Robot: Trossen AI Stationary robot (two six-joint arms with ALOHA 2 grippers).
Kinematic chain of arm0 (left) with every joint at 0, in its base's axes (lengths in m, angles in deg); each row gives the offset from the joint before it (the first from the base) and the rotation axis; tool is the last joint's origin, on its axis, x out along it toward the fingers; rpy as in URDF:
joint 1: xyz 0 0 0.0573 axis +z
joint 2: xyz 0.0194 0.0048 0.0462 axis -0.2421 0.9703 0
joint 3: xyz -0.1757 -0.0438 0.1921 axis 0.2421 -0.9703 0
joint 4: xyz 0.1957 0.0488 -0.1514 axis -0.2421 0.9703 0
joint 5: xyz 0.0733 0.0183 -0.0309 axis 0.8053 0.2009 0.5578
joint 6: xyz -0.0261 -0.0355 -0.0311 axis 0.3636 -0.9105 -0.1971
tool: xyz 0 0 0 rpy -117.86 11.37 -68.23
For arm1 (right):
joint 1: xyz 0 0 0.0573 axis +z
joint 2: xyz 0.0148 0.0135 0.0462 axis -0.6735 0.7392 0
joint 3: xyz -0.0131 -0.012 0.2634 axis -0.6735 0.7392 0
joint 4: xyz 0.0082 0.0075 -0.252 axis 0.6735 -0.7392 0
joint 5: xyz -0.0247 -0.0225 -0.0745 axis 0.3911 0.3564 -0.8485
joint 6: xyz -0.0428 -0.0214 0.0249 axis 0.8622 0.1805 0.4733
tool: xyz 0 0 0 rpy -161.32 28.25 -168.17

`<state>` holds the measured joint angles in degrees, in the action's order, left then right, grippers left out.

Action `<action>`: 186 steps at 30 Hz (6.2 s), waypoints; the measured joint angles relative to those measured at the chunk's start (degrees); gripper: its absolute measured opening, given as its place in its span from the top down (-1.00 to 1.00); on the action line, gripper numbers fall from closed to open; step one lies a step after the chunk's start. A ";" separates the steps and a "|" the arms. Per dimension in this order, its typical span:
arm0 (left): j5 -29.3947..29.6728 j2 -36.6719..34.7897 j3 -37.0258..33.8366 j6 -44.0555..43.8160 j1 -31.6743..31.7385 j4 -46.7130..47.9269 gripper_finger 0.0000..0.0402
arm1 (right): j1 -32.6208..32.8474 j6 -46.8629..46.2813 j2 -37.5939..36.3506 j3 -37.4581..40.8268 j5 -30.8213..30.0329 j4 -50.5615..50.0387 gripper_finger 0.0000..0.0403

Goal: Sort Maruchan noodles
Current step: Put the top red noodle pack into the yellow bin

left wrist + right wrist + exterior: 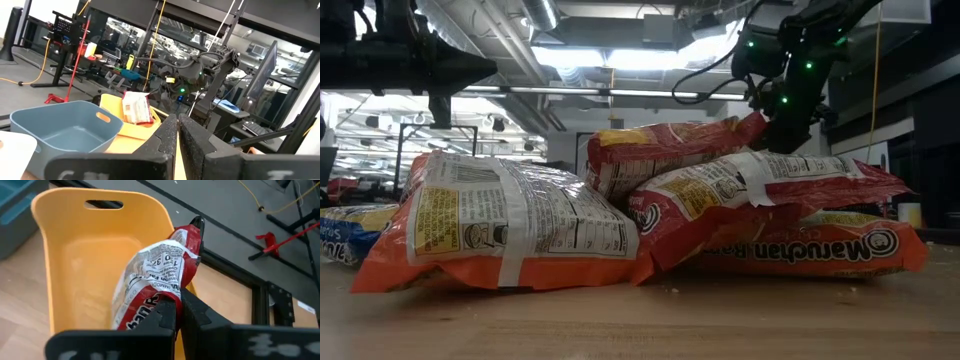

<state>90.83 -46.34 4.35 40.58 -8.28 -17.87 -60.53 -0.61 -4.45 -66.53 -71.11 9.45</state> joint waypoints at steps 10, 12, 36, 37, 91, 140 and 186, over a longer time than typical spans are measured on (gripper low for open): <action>0.00 0.00 0.00 0.00 0.01 0.00 0.94 | -0.05 9.22 0.00 0.00 0.12 -0.14 1.00; 0.00 0.00 0.00 0.02 -0.01 0.00 0.94 | -0.05 10.97 0.00 0.00 0.18 -0.10 1.00; 2.51 0.02 0.00 -0.02 0.01 0.42 0.94 | -0.20 14.84 5.63 -0.02 7.71 9.66 0.10; 2.51 0.02 0.00 -0.02 -0.01 0.42 0.94 | -0.20 15.54 5.61 -0.04 7.72 10.51 0.06; 2.86 0.02 0.00 -0.47 -0.01 0.39 0.94 | -2.87 21.69 13.16 -0.74 22.69 12.51 -0.05; 4.32 0.01 0.01 -1.95 0.00 0.39 0.94 | -12.21 41.85 13.14 -8.27 43.37 -4.80 -0.05; 5.95 0.01 0.00 -1.79 0.01 0.42 0.94 | -12.90 38.08 19.58 -23.15 36.01 -5.16 -0.05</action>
<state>96.78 -46.33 4.35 38.79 -8.27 -17.45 -73.43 37.47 15.13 -89.68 -35.10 4.28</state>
